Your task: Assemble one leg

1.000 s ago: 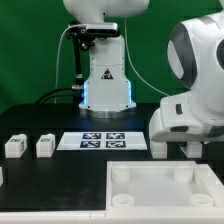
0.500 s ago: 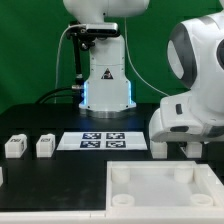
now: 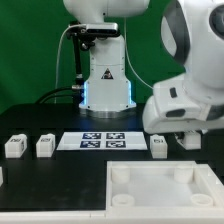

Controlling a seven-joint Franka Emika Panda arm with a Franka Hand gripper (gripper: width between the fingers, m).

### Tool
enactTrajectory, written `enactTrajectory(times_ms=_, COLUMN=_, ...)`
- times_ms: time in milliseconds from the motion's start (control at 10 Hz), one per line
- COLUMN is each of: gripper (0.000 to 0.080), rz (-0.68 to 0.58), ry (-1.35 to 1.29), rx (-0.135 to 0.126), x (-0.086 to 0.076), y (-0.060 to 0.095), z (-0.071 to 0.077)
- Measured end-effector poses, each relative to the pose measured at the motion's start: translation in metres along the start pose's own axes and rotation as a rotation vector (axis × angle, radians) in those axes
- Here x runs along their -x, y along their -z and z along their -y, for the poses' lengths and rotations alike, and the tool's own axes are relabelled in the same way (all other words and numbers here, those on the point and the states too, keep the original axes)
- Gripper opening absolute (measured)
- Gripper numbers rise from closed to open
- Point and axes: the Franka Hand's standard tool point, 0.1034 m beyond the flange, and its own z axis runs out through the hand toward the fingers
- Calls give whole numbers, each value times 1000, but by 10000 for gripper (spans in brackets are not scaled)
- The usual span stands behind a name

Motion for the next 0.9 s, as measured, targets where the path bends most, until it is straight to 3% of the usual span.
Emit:
enactTrajectory(times_ms=100, gripper=291, rz=-128, ry=12, rx=-2, x=-5, y=26, z=-3)
enactTrajectory(times_ms=300, gripper=291, rz=-312, ry=28, rx=6, x=-1, y=75, z=-10)
enactTrajectory(times_ms=500, gripper=291, rz=-526, ry=35, rx=16, x=3, y=97, z=-12)
enactTrajectory(times_ms=800, gripper=291, rz=-823, ry=47, rx=14, x=-2, y=92, z=-14)
enactTrajectory(times_ms=900, gripper=291, rz=-935, ry=79, rx=19, x=-7, y=82, z=-16)
